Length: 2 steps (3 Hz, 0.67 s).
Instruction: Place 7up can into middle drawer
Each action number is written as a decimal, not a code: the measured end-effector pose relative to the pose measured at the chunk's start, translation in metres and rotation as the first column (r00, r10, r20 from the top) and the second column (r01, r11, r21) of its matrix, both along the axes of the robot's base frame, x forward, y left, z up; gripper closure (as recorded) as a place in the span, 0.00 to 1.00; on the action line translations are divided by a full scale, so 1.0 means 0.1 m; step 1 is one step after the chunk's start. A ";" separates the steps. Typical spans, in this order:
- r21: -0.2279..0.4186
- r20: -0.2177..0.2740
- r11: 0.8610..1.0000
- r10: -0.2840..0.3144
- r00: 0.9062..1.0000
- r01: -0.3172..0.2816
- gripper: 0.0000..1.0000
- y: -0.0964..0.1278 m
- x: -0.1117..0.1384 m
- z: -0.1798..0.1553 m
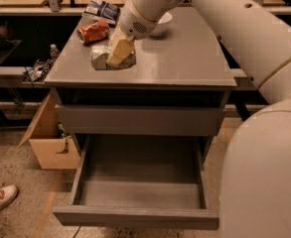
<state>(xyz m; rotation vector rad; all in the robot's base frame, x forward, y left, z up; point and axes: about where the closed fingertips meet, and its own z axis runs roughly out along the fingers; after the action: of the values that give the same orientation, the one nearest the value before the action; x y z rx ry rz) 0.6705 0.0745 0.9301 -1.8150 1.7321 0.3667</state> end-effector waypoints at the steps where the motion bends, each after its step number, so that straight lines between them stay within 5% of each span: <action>1: -0.001 -0.002 1.000 0.001 1.000 -0.001 1.00 0.00 0.00 -0.02; 2: -0.021 -0.035 1.000 0.007 0.999 -0.008 1.00 -0.05 -0.18 -0.18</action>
Offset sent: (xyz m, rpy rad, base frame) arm -0.0553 -0.0200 -0.0473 -0.0604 0.0940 0.0140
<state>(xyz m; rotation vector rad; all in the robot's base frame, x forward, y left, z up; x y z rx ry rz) 0.6527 0.0696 0.9121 -1.8405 1.7596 0.3861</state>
